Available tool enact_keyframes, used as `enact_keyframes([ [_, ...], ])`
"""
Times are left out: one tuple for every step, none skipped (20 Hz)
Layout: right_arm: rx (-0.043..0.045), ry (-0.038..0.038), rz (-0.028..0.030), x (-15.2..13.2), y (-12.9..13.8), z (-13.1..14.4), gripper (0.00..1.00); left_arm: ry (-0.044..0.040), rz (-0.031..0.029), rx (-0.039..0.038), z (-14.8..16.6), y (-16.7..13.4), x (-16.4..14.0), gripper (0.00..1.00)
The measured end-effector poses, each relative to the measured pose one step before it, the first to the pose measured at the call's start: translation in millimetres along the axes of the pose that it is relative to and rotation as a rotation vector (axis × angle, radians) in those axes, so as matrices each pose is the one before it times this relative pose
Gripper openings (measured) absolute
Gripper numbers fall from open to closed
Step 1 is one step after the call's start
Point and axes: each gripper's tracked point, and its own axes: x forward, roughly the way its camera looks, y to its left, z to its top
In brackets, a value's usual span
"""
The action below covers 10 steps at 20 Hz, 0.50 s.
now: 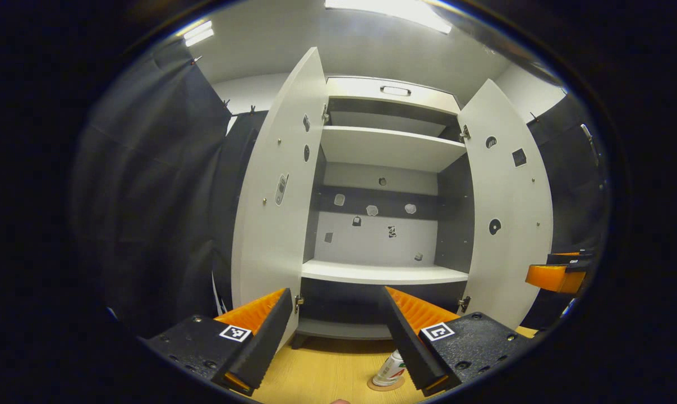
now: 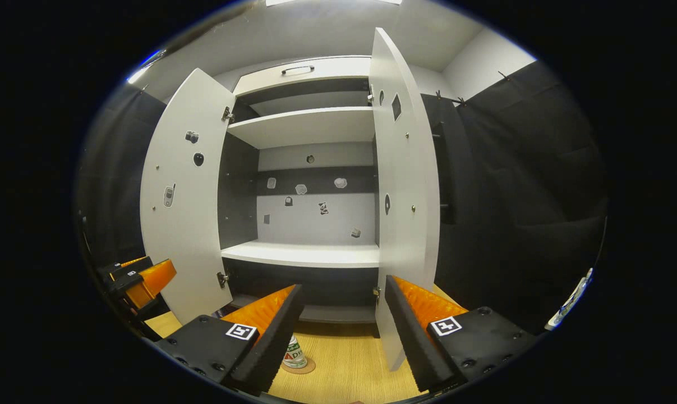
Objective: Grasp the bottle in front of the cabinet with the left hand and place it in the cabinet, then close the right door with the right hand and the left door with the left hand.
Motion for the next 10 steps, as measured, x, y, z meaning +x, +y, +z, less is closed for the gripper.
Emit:
enact_keyframes([
  [0.00033, 0.00206, -0.00151, -0.89, -1.88, -0.34, 0.96, 0.00380, -0.01492, -0.01022, -3.33, -7.45, 4.24, 0.95],
  [0.00081, 0.00136, -0.00219, -1.99, -2.23, -0.14, 0.96, 0.00138, -0.01748, -0.00926, -3.36, -8.58, 5.53, 0.95],
  [0.00222, 0.00242, -0.00435, -1.80, -3.31, -0.39, 0.96, 0.00317, -0.02041, -0.00725, -3.29, -9.15, 6.11, 0.95],
  [0.00596, 0.00206, -0.00387, -2.14, -2.88, -0.49, 0.96, 0.00268, -0.02677, -0.00810, -3.82, -11.37, 6.74, 0.95],
  [0.00560, 0.00239, 0.00089, -2.92, -1.96, -0.71, 0.96, 0.00635, -0.03178, -0.00860, -5.38, -12.48, 5.81, 0.95],
  [0.00239, 0.00333, -0.00094, -2.02, -2.02, -0.54, 0.96, 0.00995, -0.02906, -0.00901, -8.12, -12.18, 6.43, 0.95],
  [-0.00056, 0.00472, -0.00345, -1.44, -2.95, -2.01, 0.97, 0.01039, -0.02584, -0.01009, -9.41, -11.43, 6.32, 0.95],
  [-0.00016, 0.00305, -0.00368, -1.73, -3.44, -0.51, 0.96, 0.01461, -0.02297, -0.00671, -10.98, -11.86, 6.48, 0.95],
  [0.00040, 0.00262, -0.00501, -1.27, -3.67, -0.85, 0.96, 0.01617, -0.01547, 0.00020, -12.50, -9.07, 7.11, 0.95],
  [0.00056, 0.00160, -0.00508, -1.21, -4.63, 0.11, 0.96, 0.01545, -0.01035, 0.00552, -14.80, -6.45, 6.25, 0.95],
])
